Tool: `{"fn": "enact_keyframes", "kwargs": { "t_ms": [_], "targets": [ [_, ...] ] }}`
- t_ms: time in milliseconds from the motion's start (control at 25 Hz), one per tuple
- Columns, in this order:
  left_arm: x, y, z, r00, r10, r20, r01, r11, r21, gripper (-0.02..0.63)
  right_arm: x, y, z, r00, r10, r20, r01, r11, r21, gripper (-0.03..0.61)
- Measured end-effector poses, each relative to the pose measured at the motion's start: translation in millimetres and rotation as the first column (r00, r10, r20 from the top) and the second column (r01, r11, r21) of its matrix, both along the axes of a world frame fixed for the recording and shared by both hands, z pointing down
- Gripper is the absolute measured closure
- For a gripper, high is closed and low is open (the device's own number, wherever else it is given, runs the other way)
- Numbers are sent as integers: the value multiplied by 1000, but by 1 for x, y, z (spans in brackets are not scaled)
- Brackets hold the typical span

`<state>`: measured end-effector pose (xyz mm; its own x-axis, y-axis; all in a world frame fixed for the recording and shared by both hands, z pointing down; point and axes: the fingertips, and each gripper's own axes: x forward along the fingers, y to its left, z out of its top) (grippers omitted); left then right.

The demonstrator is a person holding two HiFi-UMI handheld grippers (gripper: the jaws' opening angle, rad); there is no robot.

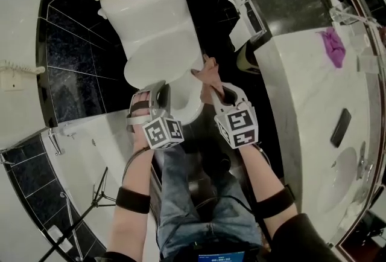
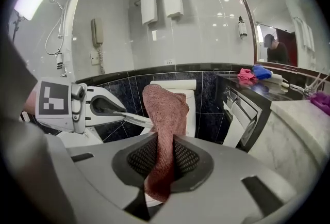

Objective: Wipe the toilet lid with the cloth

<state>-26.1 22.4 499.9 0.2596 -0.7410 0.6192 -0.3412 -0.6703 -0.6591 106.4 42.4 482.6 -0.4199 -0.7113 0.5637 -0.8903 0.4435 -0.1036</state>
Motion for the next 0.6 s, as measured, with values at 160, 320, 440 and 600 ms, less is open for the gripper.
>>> {"fn": "enact_keyframes", "kwargs": {
  "t_ms": [160,320,440,600],
  "targets": [
    [-6,-37,-19,999,38,12,-39,999,32,566,-10,-16,-24,1000,9,-8,-9,1000,4,500],
    [-13,-78,-39,998,55,-1,-55,998,33,567,-22,-35,-44,999,33,-18,-33,999,5,500],
    [-19,-112,-54,997,69,-17,-68,997,37,569,-34,-54,-57,998,50,-27,-50,999,15,502],
    [-25,-158,-69,995,98,-31,-96,994,56,571,-48,-86,-69,995,103,-12,-102,994,40,500]
  ]
}}
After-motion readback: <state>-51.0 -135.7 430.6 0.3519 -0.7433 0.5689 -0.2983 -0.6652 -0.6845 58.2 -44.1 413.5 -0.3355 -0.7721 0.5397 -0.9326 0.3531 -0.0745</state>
